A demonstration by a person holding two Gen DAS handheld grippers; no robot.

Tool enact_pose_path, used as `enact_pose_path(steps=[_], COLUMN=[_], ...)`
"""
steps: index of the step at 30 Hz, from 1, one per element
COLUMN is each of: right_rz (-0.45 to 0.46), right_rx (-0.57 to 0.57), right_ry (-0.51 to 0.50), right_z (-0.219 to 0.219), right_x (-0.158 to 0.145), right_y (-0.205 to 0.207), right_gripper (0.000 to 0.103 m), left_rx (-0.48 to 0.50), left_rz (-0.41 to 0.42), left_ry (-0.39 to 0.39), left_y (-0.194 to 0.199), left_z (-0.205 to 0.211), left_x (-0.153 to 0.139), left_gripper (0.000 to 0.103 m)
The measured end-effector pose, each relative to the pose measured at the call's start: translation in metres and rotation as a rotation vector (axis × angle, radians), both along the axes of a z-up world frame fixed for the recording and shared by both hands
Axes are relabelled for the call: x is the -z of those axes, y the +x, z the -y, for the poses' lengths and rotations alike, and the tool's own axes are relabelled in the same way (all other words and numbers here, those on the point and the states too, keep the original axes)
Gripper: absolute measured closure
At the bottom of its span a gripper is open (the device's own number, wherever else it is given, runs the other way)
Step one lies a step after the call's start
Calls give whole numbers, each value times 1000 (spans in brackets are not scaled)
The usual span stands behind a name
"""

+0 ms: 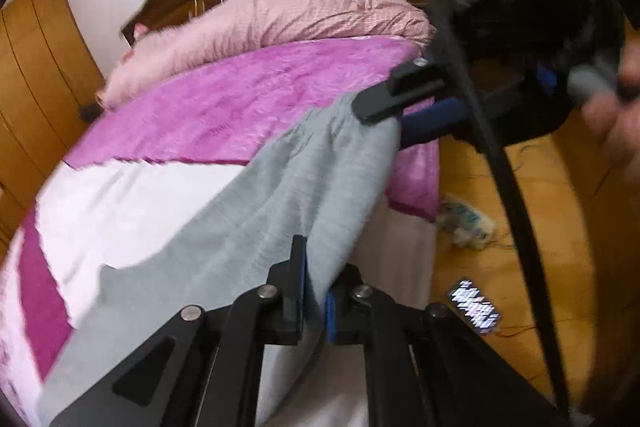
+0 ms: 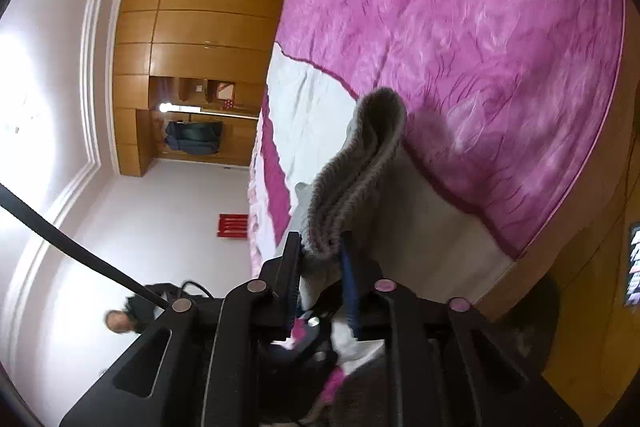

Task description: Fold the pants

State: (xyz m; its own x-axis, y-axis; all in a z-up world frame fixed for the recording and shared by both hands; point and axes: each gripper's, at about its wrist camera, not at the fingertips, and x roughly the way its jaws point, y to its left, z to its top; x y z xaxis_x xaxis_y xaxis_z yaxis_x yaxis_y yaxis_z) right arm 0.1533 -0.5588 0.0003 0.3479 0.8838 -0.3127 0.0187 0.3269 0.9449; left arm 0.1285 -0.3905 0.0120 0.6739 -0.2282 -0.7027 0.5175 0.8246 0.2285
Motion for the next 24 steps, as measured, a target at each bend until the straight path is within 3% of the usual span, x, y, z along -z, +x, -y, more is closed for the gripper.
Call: enact_pose_path(steps=[1, 3, 5, 11, 15, 18, 22, 24], right_rz=[45, 151, 209, 122, 153, 223, 172, 157], right_rx=[12, 53, 118, 197, 222, 269, 266, 285], right_ry=[-23, -38, 21, 147, 304, 214, 215, 190], right_z=[3, 8, 14, 5, -6, -11, -20, -22], right_x=[-1, -6, 1, 47, 59, 51, 62, 68], right_y=[-6, -20, -34, -43, -45, -41, -34, -37], right_gripper=[78, 55, 42, 42, 42, 42, 43, 53], left_rx=[-6, -13, -24, -43, -30, -27, -36, -36], left_rz=[-8, -52, -71, -81, -111, -125, -157, -176], left_ry=[-19, -75, -107, -128, -124, -132, -183, -196], left_y=[2, 7, 14, 11, 8, 9, 14, 17], left_z=[-3, -10, -15, -23, -19, -17, -24, -25], left_x=[-3, -7, -11, -19, -15, -10, -10, -8], left_gripper=[95, 96, 96, 96, 96, 95, 96, 95])
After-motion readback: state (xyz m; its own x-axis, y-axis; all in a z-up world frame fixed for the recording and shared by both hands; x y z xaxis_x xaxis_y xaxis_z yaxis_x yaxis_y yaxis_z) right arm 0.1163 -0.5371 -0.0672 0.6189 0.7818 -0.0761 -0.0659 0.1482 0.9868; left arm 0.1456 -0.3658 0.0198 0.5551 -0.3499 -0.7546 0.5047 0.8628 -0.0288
